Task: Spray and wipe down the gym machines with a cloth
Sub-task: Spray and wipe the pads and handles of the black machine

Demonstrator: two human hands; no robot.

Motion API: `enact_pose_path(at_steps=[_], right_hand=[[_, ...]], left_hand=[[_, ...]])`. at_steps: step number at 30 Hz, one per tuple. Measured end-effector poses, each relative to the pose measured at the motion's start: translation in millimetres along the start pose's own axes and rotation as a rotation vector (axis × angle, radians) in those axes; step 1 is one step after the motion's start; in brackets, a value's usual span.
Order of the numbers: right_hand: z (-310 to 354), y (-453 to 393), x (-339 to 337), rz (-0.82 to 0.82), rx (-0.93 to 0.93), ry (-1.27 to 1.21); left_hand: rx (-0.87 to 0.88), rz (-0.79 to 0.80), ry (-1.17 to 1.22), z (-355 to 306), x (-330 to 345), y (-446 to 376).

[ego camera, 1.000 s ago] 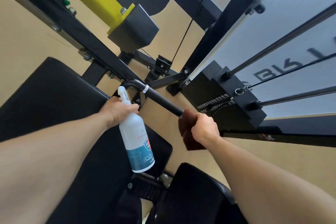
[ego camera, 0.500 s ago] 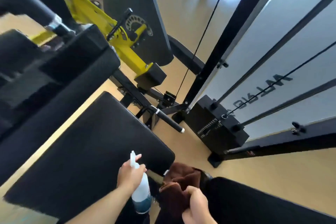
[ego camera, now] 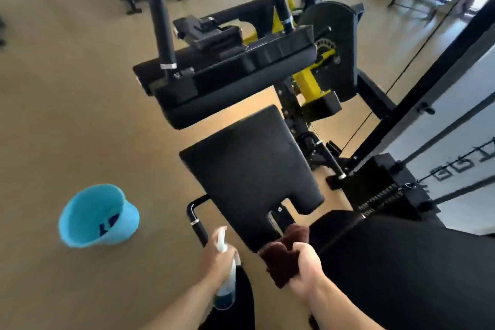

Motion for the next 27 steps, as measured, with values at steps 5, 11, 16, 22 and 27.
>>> enact_pose_path(at_steps=[5, 11, 16, 22, 27], right_hand=[[-44, 19, 7, -0.019, -0.013, 0.104], [-95, 17, 23, -0.081, 0.032, 0.089], [-133, 12, 58, -0.123, 0.024, 0.064], [-167, -27, 98, -0.181, -0.073, 0.106], [-177, -80, 138, -0.016, -0.227, 0.321]], left_hand=[[-0.048, -0.058, -0.055, 43, -29, 26], [-0.141, 0.017, -0.1, 81, -58, 11], [-0.117, 0.125, -0.136, 117, -75, -24], [-0.026, 0.278, -0.264, 143, -81, -65], [0.027, 0.289, -0.232, 173, -73, -105]])
Point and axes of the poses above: each hand's wrist, its own y-axis away from the middle knuckle, its own x-axis out of the palm, z = x × y, the point moved 1 cm from there along -y, towards the middle knuckle, and after that the axes turned 13 degrees about -y, right-handed, at the moved point
